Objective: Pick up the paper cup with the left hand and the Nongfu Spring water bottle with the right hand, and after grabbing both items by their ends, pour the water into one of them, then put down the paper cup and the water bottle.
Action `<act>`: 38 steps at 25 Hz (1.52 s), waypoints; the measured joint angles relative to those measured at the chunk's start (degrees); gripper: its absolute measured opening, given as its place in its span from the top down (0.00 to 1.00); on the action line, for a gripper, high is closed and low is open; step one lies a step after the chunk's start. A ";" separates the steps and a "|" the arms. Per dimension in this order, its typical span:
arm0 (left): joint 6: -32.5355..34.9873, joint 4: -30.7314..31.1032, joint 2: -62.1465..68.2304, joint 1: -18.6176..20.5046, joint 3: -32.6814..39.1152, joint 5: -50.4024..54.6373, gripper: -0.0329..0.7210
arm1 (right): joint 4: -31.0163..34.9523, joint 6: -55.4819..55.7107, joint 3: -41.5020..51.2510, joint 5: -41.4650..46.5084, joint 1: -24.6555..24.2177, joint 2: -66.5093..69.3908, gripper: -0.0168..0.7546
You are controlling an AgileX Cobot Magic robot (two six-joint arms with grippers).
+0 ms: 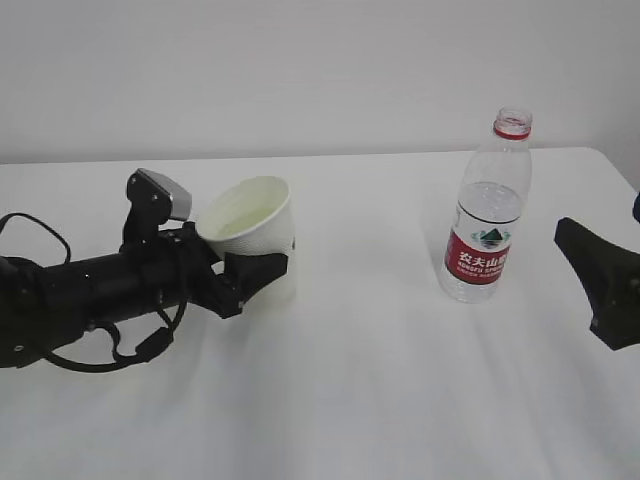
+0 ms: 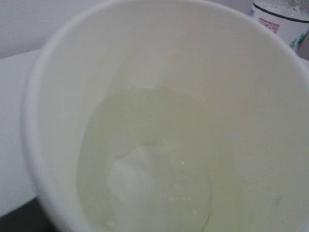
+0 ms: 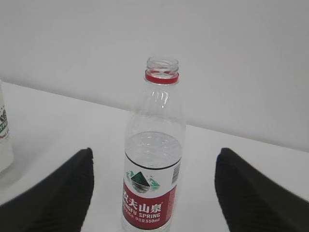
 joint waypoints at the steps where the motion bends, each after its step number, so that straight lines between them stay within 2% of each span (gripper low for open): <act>1: 0.00 -0.13 0.00 0.65 0.55 -0.71 0.29 | 0.00 0.00 0.00 0.00 0.00 0.00 0.21; 6: 2.52 -2.04 0.00 3.51 2.93 -2.76 0.29 | 0.00 0.00 0.00 0.00 0.00 0.00 0.21; 11: 6.59 -8.35 0.00 4.70 5.68 -2.99 0.29 | 0.00 0.00 0.00 0.00 0.00 0.00 0.21; 14: 9.13 -12.13 0.00 4.85 6.94 -2.99 0.29 | 0.00 0.00 0.00 0.00 0.00 0.00 0.21; 31: 13.92 -31.11 0.00 4.85 7.44 -3.13 0.29 | 0.00 -0.11 0.00 0.00 0.00 0.00 0.21; 38: 14.99 -33.49 0.00 4.89 7.44 -1.69 0.29 | 0.00 -0.99 0.00 0.00 0.00 0.00 0.21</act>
